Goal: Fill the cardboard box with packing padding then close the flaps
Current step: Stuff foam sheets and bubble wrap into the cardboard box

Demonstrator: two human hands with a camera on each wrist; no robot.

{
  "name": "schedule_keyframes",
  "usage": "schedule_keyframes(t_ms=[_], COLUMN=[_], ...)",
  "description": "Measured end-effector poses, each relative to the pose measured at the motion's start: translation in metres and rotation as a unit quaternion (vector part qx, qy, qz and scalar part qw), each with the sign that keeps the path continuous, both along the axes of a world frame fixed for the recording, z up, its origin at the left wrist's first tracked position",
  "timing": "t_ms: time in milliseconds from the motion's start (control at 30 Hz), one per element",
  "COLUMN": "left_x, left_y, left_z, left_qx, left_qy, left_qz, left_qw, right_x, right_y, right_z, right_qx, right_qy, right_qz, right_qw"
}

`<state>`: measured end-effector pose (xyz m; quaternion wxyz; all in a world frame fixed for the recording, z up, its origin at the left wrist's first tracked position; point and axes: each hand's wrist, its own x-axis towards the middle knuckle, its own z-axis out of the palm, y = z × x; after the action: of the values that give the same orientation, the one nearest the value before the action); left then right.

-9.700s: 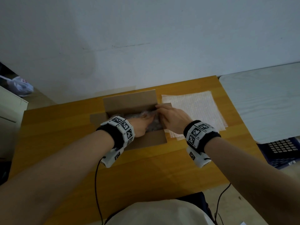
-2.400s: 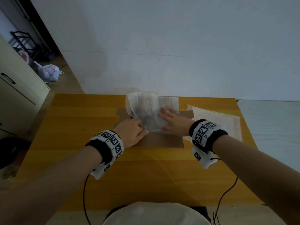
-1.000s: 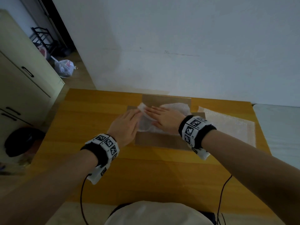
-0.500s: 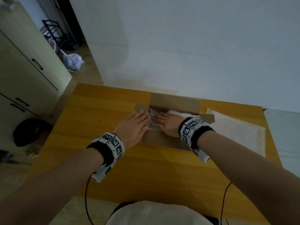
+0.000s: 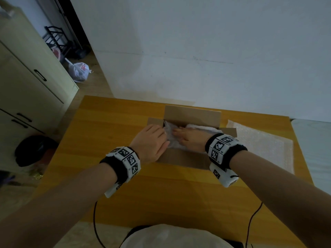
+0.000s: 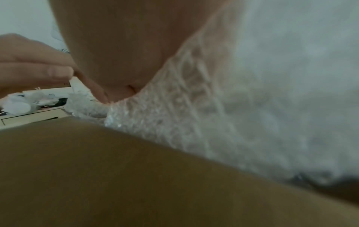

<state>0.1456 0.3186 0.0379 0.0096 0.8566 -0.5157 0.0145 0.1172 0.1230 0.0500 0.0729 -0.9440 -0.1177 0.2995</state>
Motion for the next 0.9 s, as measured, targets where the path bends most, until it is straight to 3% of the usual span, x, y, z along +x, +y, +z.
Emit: schedule_keyframes(t_ms=[67, 133, 267, 433, 500, 633, 733, 833, 900], left_x=[0.0, -0.002, -0.005, 0.004, 0.008, 0.017, 0.017, 0.012, 0.009], left_y=[0.007, 0.01, -0.008, -0.041, -0.048, -0.055, -0.055, -0.051, -0.05], left_z=[-0.004, -0.006, -0.002, 0.003, 0.001, 0.005, 0.011, 0.013, 0.012], left_qx=[-0.034, -0.005, 0.148, 0.301, 0.325, 0.245, 0.188, 0.121, 0.099], left_qy=[0.0, 0.025, 0.139, 0.16, 0.164, 0.195, 0.173, 0.111, 0.116], left_qz=[-0.002, -0.017, 0.018, 0.036, 0.043, 0.068, 0.056, 0.069, 0.074], left_qw=[0.999, 1.0, 0.979, 0.939, 0.93, 0.947, 0.965, 0.984, 0.985], right_x=[-0.001, -0.002, -0.002, -0.003, -0.006, -0.01, -0.016, -0.022, -0.024], right_y=[-0.002, 0.001, 0.0, -0.005, -0.008, -0.015, -0.025, -0.031, -0.034], right_z=[-0.002, 0.0, 0.005, 0.017, 0.021, 0.027, 0.034, 0.04, 0.041], right_qx=[0.011, 0.013, 0.03, 0.077, 0.073, 0.031, 0.069, 0.122, 0.114], right_qy=[0.0, -0.008, 0.006, 0.019, 0.025, 0.026, -0.069, -0.174, -0.246], right_qz=[-0.021, -0.006, -0.032, -0.057, -0.059, -0.011, -0.059, -0.112, -0.147], right_qw=[1.0, 1.0, 0.999, 0.995, 0.995, 0.999, 0.993, 0.971, 0.951])
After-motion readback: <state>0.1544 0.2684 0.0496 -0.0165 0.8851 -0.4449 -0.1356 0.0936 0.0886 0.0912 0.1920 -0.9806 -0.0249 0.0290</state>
